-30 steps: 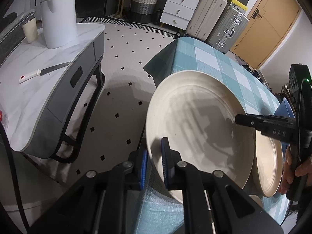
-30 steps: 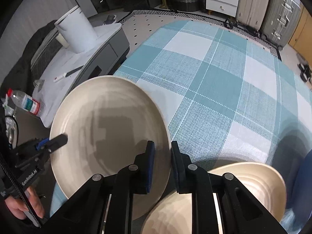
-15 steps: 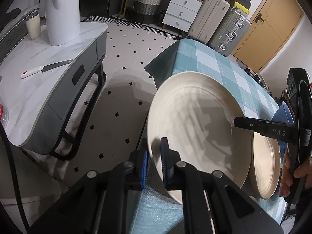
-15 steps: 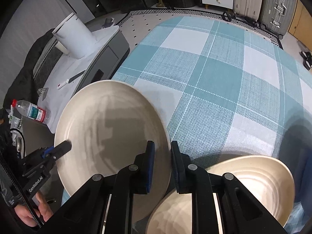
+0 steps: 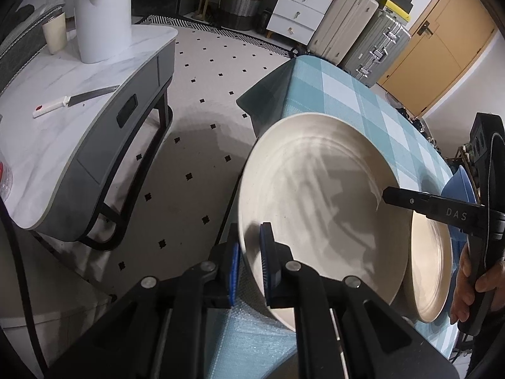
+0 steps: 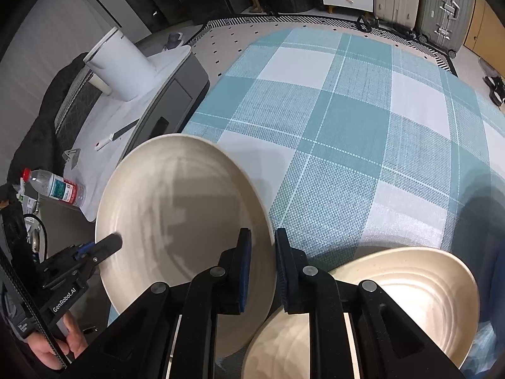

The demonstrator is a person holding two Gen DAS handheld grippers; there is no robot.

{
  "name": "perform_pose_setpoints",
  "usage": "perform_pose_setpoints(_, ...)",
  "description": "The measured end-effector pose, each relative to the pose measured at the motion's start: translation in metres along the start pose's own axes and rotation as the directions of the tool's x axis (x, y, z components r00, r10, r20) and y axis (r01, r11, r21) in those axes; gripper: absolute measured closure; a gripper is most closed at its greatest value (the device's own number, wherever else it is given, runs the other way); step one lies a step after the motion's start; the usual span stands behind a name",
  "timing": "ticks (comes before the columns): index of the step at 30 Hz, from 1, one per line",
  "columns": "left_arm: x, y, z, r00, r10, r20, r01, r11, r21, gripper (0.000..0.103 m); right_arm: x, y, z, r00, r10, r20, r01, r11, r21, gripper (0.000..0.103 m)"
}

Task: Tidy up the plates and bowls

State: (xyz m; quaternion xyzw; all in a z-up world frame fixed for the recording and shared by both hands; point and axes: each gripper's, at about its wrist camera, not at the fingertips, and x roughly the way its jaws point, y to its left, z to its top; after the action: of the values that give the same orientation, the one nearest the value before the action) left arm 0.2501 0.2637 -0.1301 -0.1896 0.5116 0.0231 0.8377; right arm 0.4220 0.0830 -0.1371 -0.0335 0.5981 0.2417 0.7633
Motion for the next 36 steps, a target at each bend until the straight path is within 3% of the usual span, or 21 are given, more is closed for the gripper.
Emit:
perform_pose_setpoints(11, 0.001, 0.005, -0.004, 1.0, 0.013, -0.001, -0.013, 1.0, 0.006, 0.092, 0.011, 0.012, -0.011, 0.997, -0.032, -0.074, 0.027, 0.998, -0.061, 0.082)
perform_pose_setpoints(16, 0.0, 0.006, -0.004, 1.0, 0.016, -0.002, -0.016, 1.0, 0.007, 0.092, 0.011, 0.019, -0.016, 0.997, -0.059, -0.059, 0.054, 0.994, -0.09, 0.082)
perform_pose_setpoints(24, -0.003, 0.003, -0.002, 0.998, 0.063, -0.018, -0.063, 0.998, 0.029, 0.091, 0.006, 0.009, -0.012, 0.998, 0.02, -0.052, -0.021, 0.999, -0.026, 0.092)
perform_pose_setpoints(36, -0.017, -0.001, 0.005, 0.999, 0.043, -0.024, -0.042, 0.999, 0.033, 0.091, -0.014, 0.012, -0.01, 0.999, 0.032, -0.028, -0.032, 0.999, 0.003, 0.092)
